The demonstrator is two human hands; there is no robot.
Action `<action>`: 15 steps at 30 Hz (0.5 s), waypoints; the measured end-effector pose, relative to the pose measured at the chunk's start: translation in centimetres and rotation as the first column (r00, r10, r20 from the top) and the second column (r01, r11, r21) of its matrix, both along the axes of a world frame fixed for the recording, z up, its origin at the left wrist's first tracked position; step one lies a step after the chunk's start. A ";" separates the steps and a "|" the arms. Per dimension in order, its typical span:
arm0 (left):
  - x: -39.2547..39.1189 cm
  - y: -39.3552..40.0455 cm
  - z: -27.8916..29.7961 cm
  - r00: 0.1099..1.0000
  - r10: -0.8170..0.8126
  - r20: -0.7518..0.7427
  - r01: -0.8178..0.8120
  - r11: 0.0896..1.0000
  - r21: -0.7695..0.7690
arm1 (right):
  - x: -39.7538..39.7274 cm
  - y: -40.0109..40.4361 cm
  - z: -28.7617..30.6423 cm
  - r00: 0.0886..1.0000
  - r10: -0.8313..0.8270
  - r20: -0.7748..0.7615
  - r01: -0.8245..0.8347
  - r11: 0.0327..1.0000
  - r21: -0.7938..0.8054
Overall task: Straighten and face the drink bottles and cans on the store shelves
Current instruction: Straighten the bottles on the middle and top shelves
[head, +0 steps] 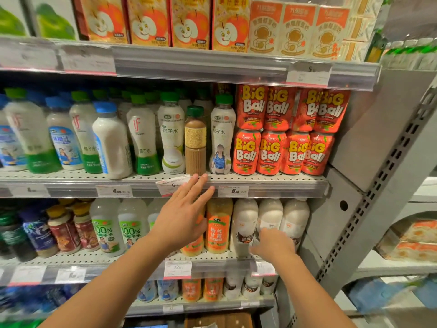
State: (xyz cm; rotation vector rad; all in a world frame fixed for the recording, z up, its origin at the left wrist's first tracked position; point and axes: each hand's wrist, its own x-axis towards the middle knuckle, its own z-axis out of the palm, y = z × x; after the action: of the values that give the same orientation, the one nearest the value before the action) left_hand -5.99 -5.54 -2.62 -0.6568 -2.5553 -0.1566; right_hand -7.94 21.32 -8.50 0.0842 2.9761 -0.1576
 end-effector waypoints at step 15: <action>2.4 -7.9 -1.6 0.967 0.251 -0.041 -0.241 0.957 0.162 | -1.9 -14.2 22.5 0.527 0.218 -0.821 -0.533 0.838 -0.120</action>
State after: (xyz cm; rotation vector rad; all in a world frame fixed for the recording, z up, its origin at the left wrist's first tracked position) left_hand -3.60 -13.47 -4.20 -0.2760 -2.5084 -0.2441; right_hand -9.82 7.10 13.97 -0.9507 3.6189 -0.9044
